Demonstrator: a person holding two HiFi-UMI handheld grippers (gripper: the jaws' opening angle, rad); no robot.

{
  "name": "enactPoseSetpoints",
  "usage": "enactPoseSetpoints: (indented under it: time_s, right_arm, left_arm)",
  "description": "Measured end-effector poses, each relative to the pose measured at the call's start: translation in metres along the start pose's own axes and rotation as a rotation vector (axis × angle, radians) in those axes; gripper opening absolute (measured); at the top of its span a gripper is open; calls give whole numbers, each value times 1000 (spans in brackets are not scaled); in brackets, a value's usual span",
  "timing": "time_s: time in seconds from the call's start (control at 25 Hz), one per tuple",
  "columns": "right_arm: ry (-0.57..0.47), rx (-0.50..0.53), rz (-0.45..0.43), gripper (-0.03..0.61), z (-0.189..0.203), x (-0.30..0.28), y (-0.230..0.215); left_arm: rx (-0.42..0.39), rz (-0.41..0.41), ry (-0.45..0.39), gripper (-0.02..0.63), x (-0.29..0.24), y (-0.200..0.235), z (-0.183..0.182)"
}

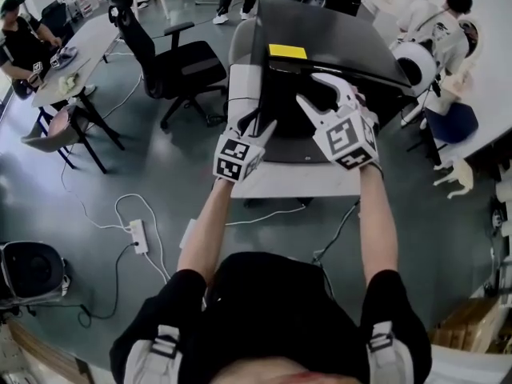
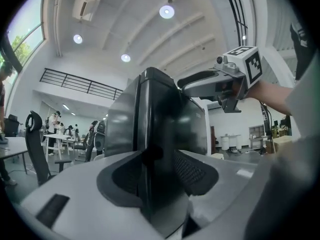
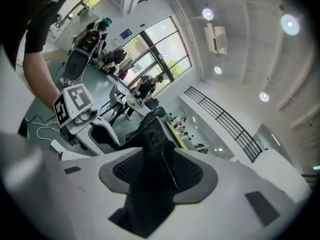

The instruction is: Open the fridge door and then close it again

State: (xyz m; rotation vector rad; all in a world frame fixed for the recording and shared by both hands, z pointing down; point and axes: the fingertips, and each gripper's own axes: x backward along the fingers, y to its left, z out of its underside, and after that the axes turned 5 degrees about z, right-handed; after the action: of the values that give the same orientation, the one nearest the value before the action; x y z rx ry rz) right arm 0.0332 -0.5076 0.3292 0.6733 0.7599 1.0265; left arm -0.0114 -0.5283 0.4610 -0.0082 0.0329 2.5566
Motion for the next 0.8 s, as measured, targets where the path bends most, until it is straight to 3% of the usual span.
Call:
enactPoseSetpoints:
  time_s: [0.36,0.64,0.8]
  right_arm:
    - [59,66,-65,174,5,-9,8]
    - [69,153,-22,103,2,-12,4]
    - [54,165,1,100,1,-13,2]
  left_arm:
    - [7,24,2,196,-8,6,1]
    - [52,44,-35,201,-10,6,-2]
    - [59,28,-52,199,-11,8,-2]
